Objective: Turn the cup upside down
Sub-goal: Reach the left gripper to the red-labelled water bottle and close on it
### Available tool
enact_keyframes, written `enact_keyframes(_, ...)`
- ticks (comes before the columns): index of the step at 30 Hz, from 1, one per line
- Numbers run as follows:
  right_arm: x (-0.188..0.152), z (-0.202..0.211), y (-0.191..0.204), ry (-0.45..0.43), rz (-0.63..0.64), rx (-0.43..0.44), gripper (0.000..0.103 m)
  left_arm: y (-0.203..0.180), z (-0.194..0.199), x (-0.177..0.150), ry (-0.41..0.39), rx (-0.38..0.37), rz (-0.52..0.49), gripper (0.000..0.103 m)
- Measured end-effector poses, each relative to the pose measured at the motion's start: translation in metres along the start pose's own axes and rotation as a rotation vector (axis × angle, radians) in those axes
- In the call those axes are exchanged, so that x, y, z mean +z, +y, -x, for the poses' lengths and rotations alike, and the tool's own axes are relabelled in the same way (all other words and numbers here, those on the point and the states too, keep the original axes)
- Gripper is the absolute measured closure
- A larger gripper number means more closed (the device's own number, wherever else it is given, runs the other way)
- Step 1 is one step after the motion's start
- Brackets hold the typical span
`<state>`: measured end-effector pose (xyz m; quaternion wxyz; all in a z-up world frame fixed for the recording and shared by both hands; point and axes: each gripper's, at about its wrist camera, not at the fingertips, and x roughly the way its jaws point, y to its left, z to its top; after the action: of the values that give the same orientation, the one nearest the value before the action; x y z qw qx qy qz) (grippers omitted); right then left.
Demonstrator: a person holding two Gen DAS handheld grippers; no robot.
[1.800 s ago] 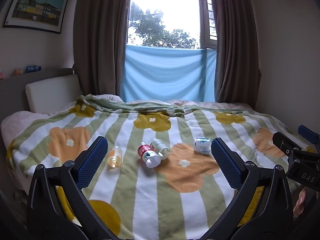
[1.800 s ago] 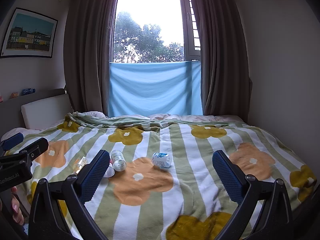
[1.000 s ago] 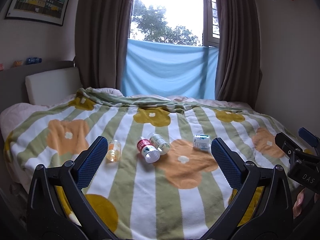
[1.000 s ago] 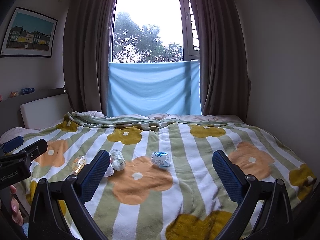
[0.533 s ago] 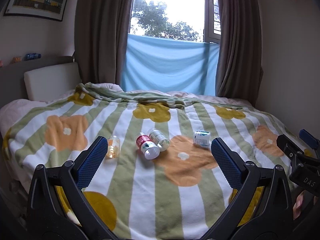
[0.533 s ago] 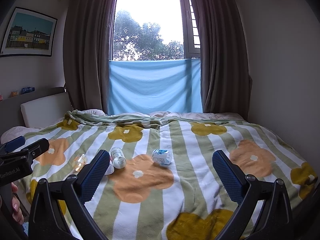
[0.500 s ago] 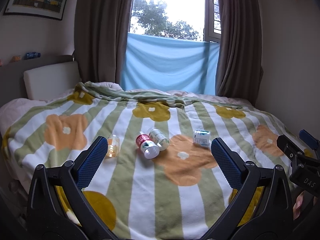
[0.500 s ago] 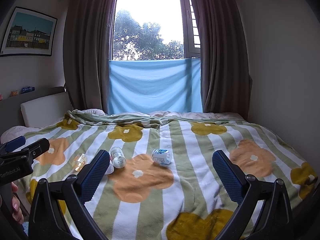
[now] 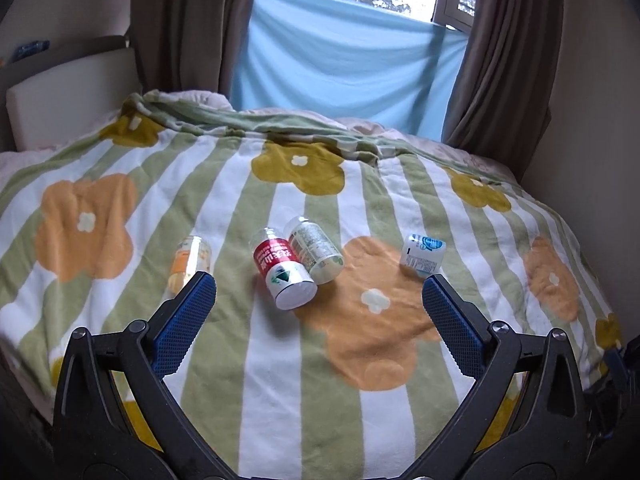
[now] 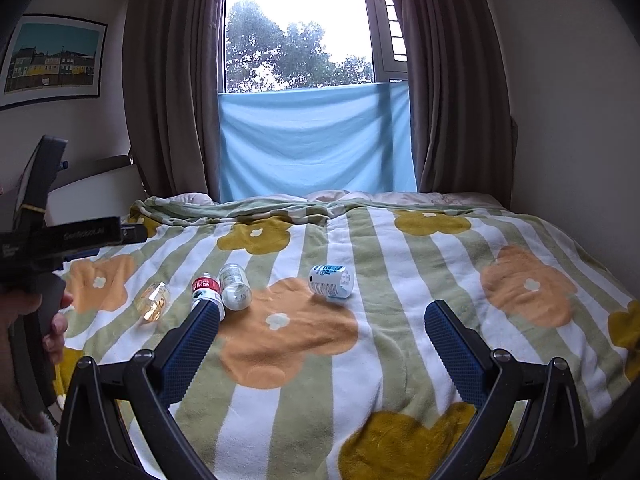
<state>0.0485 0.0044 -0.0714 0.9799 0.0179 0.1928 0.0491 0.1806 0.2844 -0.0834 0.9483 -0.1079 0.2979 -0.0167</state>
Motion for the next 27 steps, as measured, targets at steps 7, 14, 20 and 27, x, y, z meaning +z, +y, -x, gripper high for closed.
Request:
enact_keyframes(7, -0.015, -0.033, 0.002, 0.047, 0.067, 0.029, 0.001, 0.040, -0.144, 0.049, 0.286, 0.044, 0.088, 0.000)
enact_keyframes(14, -0.023, -0.059, 0.003, 0.059, 0.111, 0.054, 0.001, 0.083, -0.263, 0.057, 0.604, 0.139, 0.205, 0.000)
enact_keyframes(20, -0.027, -0.076, 0.004, 0.077, 0.120, 0.081, 0.001, 0.082, -0.306, 0.047, 0.712, 0.227, 0.129, 0.005)
enact_keyframes(27, -0.031, -0.087, 0.002, 0.096, 0.099, 0.099, 0.001, 0.081, -0.329, 0.038, 0.771, 0.200, 0.146, 0.005)
